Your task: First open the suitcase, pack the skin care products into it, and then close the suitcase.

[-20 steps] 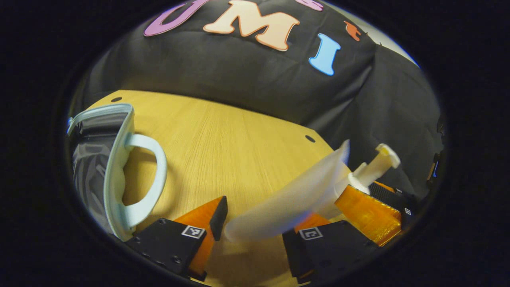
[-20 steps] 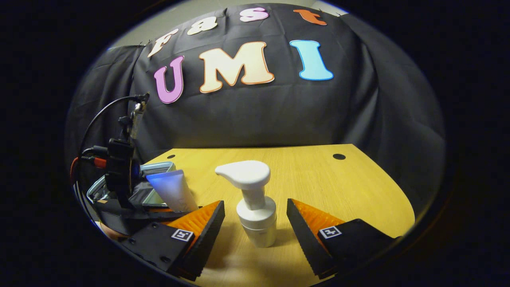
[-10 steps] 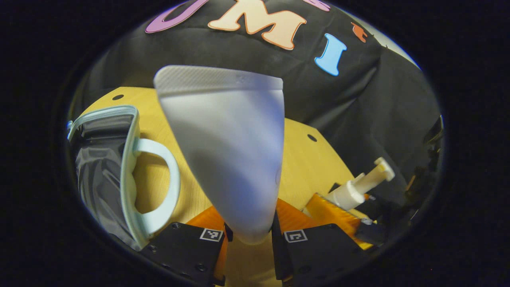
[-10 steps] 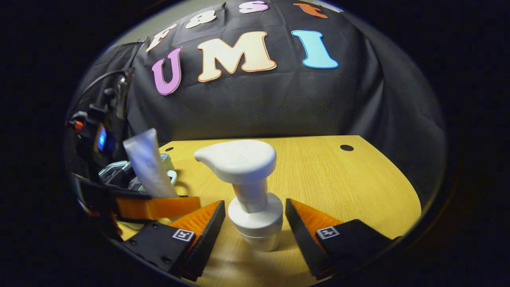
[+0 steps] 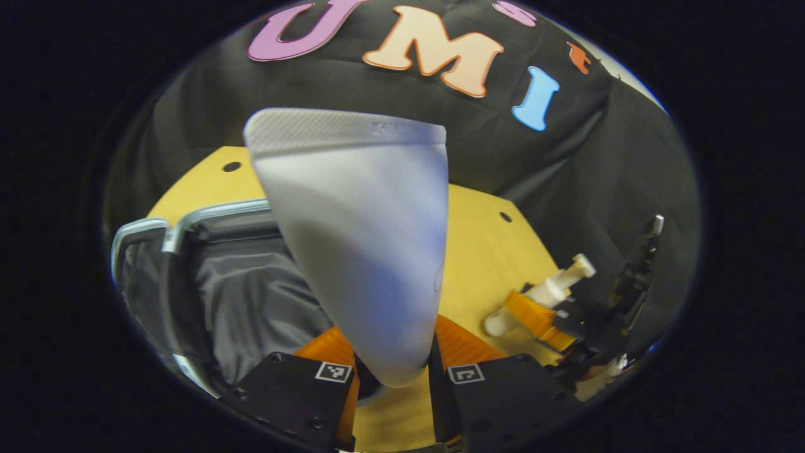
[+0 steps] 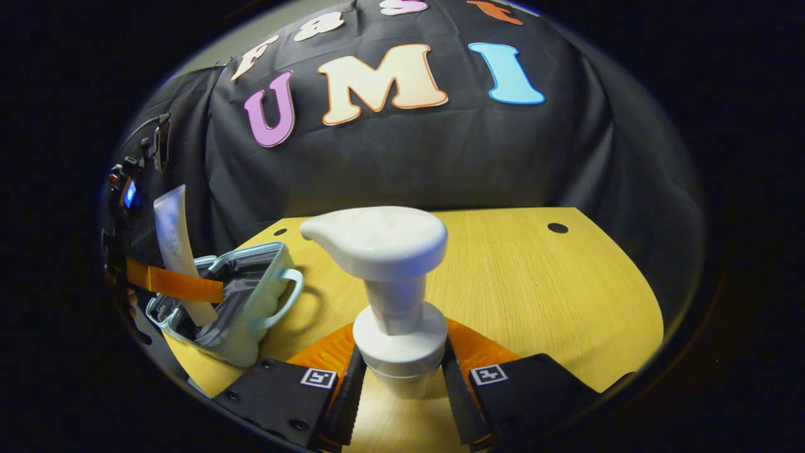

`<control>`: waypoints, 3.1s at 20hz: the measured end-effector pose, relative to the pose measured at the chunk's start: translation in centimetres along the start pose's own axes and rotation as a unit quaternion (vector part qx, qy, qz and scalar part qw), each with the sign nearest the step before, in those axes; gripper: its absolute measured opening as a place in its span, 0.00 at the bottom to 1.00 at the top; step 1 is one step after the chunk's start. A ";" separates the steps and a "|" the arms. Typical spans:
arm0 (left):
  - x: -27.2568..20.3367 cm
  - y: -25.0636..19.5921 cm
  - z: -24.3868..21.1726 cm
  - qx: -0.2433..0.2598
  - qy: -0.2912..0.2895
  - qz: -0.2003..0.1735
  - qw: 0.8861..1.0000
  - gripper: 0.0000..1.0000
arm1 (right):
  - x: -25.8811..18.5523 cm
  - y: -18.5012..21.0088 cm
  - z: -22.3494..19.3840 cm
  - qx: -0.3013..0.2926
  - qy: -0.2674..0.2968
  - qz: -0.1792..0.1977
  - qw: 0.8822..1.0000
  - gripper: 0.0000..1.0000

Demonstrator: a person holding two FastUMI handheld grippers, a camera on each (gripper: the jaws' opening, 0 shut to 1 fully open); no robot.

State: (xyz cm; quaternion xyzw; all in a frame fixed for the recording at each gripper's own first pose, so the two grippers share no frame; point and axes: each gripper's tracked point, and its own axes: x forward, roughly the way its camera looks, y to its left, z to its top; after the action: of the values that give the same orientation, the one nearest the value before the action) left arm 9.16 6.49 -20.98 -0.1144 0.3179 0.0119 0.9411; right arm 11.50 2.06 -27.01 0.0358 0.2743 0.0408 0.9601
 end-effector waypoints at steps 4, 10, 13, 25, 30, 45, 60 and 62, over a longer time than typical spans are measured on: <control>-0.8 8.9 -3.8 -0.028 0.088 0.060 0.994 0.41 | -2.5 5.3 2.2 0.007 0.016 0.037 0.999 0.64; 0.7 12.1 -8.6 -0.089 0.197 0.047 0.975 0.41 | -2.1 16.8 2.8 -0.014 0.069 0.138 0.988 0.63; 0.8 12.3 -8.5 -0.087 0.193 0.043 0.976 0.44 | -0.4 21.8 0.6 -0.040 0.122 0.179 0.975 0.62; -12.7 15.9 -1.9 -0.165 0.026 0.102 0.981 0.96 | 6.4 27.6 -3.9 -0.017 0.226 0.189 0.956 0.63; -21.1 23.0 -2.5 -0.225 -0.026 0.186 0.956 0.96 | 7.1 26.9 -5.2 -0.031 0.227 0.164 0.960 0.63; -24.2 46.3 -7.7 -0.369 -0.090 0.261 0.887 0.96 | -8.8 15.5 10.7 -0.020 -0.064 0.130 0.989 0.93; -16.6 49.3 -9.2 -0.436 0.003 0.219 0.873 0.14 | -16.7 8.1 13.0 -0.034 -0.120 0.010 0.992 0.95; -16.8 48.9 -8.7 -0.427 0.010 0.221 0.877 0.10 | -16.8 7.8 12.9 -0.029 -0.120 0.006 0.992 0.98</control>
State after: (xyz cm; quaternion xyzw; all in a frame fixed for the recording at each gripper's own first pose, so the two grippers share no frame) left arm -14.11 53.04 -27.75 -0.4322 0.3079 0.3529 0.7707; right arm 3.62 7.60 -6.58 0.0144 0.1554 0.0494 0.9865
